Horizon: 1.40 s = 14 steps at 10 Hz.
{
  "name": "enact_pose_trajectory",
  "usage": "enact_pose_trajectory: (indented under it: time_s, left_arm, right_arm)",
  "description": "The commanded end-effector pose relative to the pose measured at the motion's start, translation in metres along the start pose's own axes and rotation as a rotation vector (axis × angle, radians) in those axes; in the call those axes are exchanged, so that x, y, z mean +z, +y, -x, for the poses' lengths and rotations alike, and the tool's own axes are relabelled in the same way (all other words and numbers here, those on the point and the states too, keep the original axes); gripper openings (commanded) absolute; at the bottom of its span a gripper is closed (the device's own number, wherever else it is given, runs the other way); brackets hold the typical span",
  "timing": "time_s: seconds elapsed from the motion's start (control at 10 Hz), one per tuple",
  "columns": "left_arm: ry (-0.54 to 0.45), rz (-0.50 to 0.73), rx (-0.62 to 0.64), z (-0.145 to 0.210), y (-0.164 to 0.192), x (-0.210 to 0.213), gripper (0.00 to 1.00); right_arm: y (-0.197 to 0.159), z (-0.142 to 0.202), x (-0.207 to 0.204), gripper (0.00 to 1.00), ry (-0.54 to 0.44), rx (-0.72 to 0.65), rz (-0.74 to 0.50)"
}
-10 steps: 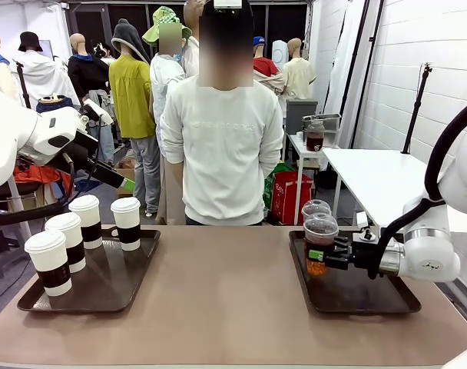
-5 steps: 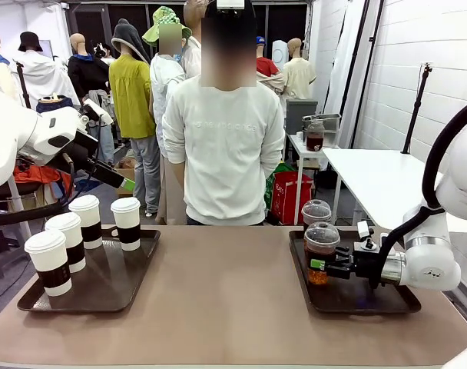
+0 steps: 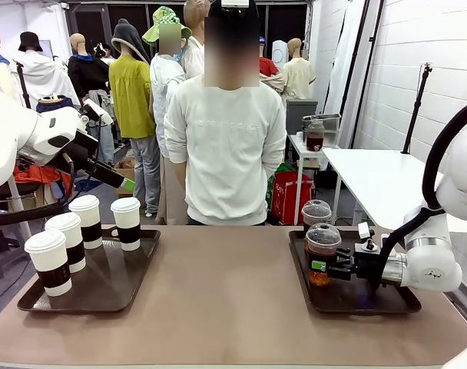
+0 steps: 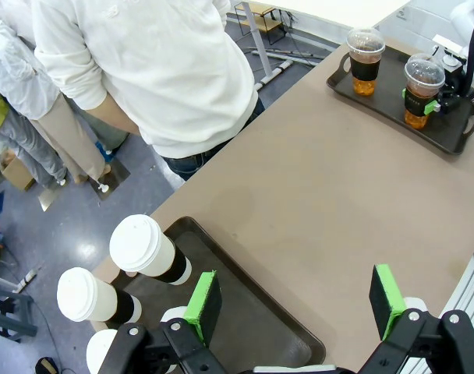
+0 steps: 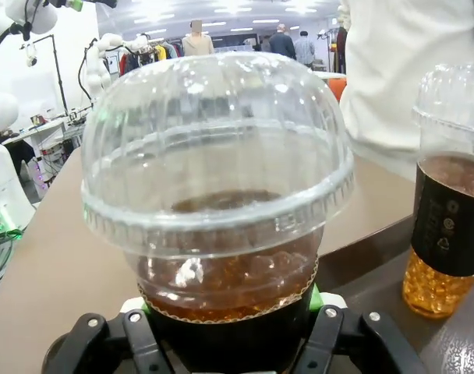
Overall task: Distribute the coffee onto the tray.
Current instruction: Pick up another iced Americano from the middle of the table and place it on the right Handle tray.
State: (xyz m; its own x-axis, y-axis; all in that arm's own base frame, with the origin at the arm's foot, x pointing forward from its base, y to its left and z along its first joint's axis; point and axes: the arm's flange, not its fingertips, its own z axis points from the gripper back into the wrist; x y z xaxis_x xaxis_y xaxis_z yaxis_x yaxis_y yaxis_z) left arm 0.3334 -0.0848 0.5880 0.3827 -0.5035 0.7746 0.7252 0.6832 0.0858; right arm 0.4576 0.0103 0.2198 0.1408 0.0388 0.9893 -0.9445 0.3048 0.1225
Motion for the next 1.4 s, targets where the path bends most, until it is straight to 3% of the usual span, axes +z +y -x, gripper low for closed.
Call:
enact_pose_trajectory:
  time_s: [0.0, 1.3]
  left_arm:
    - [-0.003, 0.004, 0.004, 0.001, 0.001, 0.001, 1.0]
    - [-0.003, 0.004, 0.004, 0.001, 0.001, 0.001, 1.0]
  right_arm:
    - [-0.004, 0.004, -0.001, 1.0, 0.052, -0.038, 0.016]
    - [0.053, -0.017, 0.053, 1.0, 0.123, -0.097, 0.133]
